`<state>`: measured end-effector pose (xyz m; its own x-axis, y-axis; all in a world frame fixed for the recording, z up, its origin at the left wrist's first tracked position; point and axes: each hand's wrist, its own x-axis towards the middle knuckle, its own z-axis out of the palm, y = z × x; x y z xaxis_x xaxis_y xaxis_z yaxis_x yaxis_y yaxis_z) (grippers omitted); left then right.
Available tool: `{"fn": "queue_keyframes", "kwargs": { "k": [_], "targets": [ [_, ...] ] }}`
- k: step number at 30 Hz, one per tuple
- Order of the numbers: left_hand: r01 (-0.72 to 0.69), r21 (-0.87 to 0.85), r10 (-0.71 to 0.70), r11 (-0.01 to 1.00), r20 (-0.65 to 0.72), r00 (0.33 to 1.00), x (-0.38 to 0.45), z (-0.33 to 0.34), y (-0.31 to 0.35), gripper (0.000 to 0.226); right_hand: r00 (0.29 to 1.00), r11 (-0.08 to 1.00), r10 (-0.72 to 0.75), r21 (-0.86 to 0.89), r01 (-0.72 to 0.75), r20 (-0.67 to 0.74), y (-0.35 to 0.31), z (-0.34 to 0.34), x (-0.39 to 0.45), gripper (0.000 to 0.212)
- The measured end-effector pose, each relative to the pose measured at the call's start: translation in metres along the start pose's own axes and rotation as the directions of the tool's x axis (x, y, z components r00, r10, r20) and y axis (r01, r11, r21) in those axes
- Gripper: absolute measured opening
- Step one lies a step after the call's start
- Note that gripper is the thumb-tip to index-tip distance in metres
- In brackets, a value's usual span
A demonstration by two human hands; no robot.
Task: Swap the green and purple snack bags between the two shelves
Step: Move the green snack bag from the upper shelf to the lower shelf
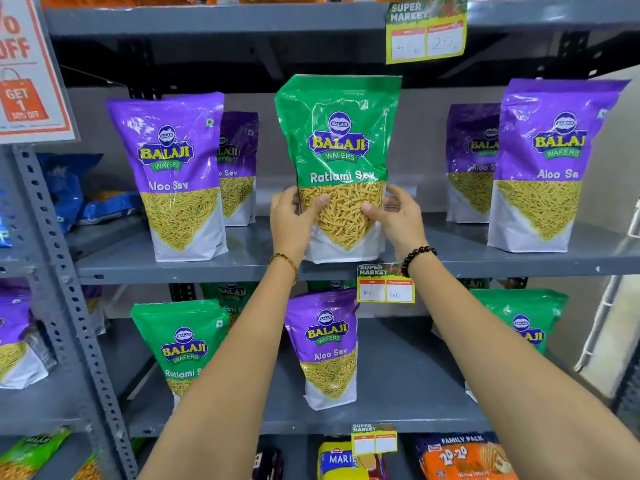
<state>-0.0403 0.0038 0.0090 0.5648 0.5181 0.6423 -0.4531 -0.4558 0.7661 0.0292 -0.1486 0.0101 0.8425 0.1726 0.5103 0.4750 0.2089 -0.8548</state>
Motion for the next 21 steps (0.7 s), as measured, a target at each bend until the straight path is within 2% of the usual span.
{"fn": "queue_keyframes", "kwargs": {
  "k": [2, 4, 6, 9, 12, 16, 21],
  "targets": [
    [-0.036, -0.047, 0.034, 0.998, -0.056, 0.998, -0.012, -0.01, 0.006, 0.025, 0.993, 0.997, 0.033, 0.07, -0.042, 0.117, -0.008, -0.004, -0.008, 0.047],
    [-0.021, -0.098, 0.016, 0.995, -0.054, 0.998, -0.028, -0.018, 0.007, 0.03, 0.972, 0.997, 0.029, 0.065, -0.045, 0.232, -0.01, -0.01, -0.018, 0.038],
    [0.004, -0.145, -0.009, 0.989, -0.028, 1.0, -0.048, -0.028, 0.003, 0.042, 0.962, 0.998, 0.024, 0.055, -0.04, 0.27, -0.007, -0.015, -0.03, 0.037],
    [0.01, -0.225, -0.007, 0.974, 0.014, 1.0, -0.082, -0.036, -0.013, 0.041, 0.947, 0.996, 0.05, 0.055, -0.071, 0.317, 0.007, -0.025, -0.051, 0.04],
    [0.039, -0.224, -0.03, 0.974, 0.045, 0.999, -0.12, -0.039, -0.033, 0.041, 0.915, 0.989, 0.128, 0.015, -0.144, 0.382, 0.031, -0.039, -0.076, 0.043],
    [0.148, -0.148, -0.122, 0.978, 0.173, 0.977, -0.164, -0.037, -0.061, 0.049, 0.881, 0.961, 0.263, -0.026, -0.276, 0.394, 0.071, -0.061, -0.11, 0.053],
    [0.317, -0.07, -0.272, 0.946, 0.36, 0.892, -0.203, -0.017, -0.099, 0.065, 0.814, 0.884, 0.466, -0.198, -0.422, 0.346, 0.118, -0.089, -0.146, 0.075]
  ]
}}
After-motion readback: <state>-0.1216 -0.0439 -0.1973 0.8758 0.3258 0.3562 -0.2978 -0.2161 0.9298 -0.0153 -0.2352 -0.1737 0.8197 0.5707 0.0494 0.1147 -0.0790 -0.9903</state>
